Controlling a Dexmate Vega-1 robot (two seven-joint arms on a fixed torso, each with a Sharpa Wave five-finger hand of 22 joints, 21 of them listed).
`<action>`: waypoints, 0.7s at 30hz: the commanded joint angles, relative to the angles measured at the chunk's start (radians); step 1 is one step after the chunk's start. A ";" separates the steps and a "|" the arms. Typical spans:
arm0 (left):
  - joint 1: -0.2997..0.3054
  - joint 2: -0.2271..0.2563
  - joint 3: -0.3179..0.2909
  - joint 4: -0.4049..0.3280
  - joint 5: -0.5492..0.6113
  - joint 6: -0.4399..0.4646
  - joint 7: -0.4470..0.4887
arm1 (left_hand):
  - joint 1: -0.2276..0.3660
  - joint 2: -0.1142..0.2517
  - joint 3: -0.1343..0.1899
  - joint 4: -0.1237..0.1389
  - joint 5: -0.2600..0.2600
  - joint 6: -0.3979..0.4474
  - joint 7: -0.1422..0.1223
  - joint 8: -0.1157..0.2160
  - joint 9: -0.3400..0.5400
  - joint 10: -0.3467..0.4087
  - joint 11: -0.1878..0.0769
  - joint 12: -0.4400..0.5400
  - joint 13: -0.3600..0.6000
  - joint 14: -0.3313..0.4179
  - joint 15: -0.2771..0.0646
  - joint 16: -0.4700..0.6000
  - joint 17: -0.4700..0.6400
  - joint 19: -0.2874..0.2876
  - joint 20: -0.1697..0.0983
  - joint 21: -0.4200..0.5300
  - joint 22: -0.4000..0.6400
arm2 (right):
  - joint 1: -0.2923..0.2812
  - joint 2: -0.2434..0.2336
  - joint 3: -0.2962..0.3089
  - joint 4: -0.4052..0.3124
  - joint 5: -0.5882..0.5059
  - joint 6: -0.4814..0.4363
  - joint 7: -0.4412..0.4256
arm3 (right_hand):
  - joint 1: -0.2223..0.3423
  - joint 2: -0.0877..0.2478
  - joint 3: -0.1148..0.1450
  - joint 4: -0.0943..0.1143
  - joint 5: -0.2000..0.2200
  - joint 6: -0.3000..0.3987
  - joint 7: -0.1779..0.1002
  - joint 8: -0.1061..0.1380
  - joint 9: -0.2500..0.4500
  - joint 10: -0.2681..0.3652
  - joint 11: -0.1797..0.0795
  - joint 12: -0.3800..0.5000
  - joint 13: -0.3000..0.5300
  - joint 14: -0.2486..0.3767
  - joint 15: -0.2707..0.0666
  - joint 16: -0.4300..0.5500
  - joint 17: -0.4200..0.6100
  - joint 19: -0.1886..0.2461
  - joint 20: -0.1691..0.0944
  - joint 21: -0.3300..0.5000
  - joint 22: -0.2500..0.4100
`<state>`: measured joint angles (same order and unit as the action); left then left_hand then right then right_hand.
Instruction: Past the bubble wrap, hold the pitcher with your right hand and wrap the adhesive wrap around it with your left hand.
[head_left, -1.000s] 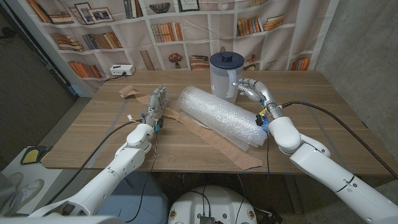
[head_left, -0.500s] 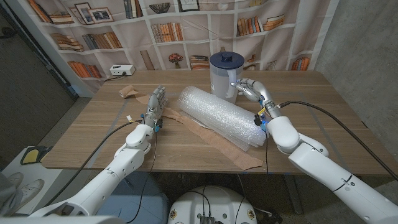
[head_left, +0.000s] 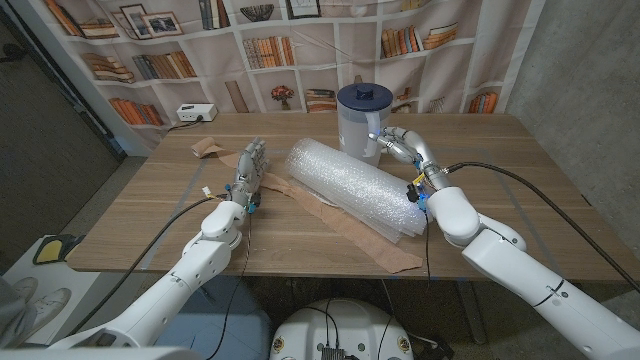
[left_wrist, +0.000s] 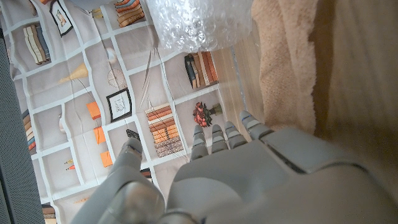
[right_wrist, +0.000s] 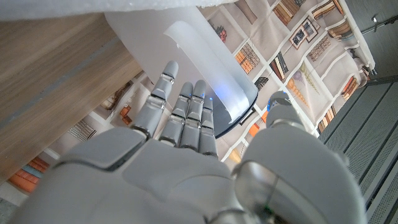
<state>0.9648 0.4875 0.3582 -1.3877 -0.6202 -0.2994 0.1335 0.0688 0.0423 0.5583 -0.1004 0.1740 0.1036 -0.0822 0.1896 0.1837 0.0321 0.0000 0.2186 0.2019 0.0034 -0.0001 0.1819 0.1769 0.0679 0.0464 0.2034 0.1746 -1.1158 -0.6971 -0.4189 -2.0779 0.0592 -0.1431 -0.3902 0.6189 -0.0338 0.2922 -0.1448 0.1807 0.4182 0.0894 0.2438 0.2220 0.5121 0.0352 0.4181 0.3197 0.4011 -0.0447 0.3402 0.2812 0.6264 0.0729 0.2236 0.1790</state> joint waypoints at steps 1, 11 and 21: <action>0.016 0.010 -0.008 -0.019 -0.004 0.000 0.003 | 0.000 0.010 -0.002 -0.003 0.004 0.011 0.002 0.002 0.003 0.011 -0.002 0.005 0.004 -0.001 0.007 0.005 0.003 0.004 -0.001 -0.002 0.005 | 0.016 0.006 -0.006 0.015 0.029 0.014 0.027 | 0.009 0.000 -0.003 0.000 -0.005 0.004 -0.012 0.004 0.006 -0.010 -0.001 0.003 0.006 -0.006 -0.001 -0.002 0.005 -0.005 -0.001 -0.004 0.006; 0.022 0.012 -0.011 -0.022 -0.005 0.002 0.008 | 0.000 0.011 -0.003 -0.003 0.003 0.011 0.002 0.002 0.003 0.011 -0.002 0.005 0.004 -0.002 0.008 0.004 0.004 0.004 -0.001 -0.002 0.005 | 0.033 0.014 -0.002 0.042 0.083 0.045 0.059 | 0.010 0.008 -0.006 0.004 -0.004 0.008 -0.037 0.004 0.012 -0.025 -0.007 0.004 0.012 0.009 0.014 0.006 0.014 -0.002 0.009 -0.003 0.007; 0.021 0.008 -0.009 -0.016 -0.006 0.002 0.009 | 0.000 0.011 -0.003 -0.003 0.003 0.010 0.002 0.001 0.003 0.011 -0.001 0.004 0.004 -0.002 0.008 0.004 0.004 0.003 -0.001 -0.003 0.005 | 0.041 0.023 0.005 0.068 0.154 0.069 0.093 | 0.010 0.012 -0.009 0.005 -0.005 0.021 -0.051 0.009 0.015 -0.020 -0.011 0.009 0.016 0.013 0.016 0.011 0.023 0.004 0.012 -0.001 0.008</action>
<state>0.9841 0.4976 0.3494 -1.4071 -0.6247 -0.2997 0.1397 0.0687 0.0423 0.5583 -0.1004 0.1740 0.1036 -0.0822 0.1896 0.1837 0.0321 0.0000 0.2186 0.2019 0.0034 -0.0001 0.1819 0.1795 0.0679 0.0464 0.2035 0.1745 -1.0871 -0.6837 -0.4222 -2.0385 0.1436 -0.0998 -0.3335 0.6229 -0.0298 0.2840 -0.1419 0.1807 0.4355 0.0460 0.2474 0.2350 0.4888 0.0262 0.4219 0.3321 0.4044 -0.0301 0.3441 0.2998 0.6245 0.0823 0.2206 0.1841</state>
